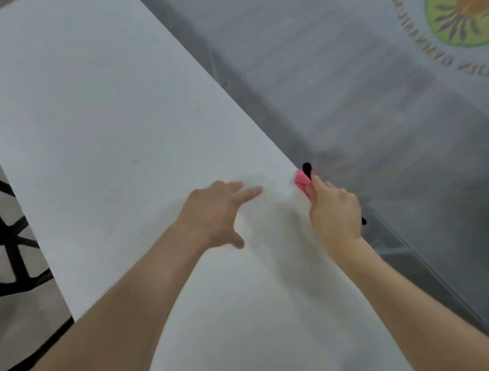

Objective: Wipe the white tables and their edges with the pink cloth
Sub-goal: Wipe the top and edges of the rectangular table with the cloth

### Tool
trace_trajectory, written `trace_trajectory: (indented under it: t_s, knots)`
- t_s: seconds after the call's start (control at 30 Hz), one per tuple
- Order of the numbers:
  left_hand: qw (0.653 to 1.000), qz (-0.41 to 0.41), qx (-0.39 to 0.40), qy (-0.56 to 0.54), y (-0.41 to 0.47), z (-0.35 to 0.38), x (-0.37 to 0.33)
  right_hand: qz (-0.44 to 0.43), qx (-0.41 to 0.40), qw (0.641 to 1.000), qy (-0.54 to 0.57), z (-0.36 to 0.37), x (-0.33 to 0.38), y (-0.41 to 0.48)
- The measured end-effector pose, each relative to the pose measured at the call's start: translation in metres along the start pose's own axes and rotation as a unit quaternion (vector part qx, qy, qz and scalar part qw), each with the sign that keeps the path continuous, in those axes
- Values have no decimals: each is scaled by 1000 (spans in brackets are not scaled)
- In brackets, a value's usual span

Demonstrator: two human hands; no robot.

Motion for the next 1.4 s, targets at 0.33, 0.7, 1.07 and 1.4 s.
trace_trajectory:
  t_s: [0.33,0.7,1.07,1.4]
  knots:
    - [990,-141,27,0,44,9,74,-8,63,997,40,60,171,171]
    - [992,-128,6,19,46,15,77,4,51,998,21,39,98,109]
    - [993,-119,-11,11,46,15,85,-20,38,998,48,97,206,223]
    - [990,-137,19,12,64,10,82,-12,28,991,129,91,209,227]
Point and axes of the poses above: each hand's wrist, its own y-axis towards the middle knuckle, its own z-axis out of the palm, x = y × z, the point moved 1 cm from there along y, towards the middle knuckle, and after that the axes turned 13 degrees about -x, right-handed, at the moved point
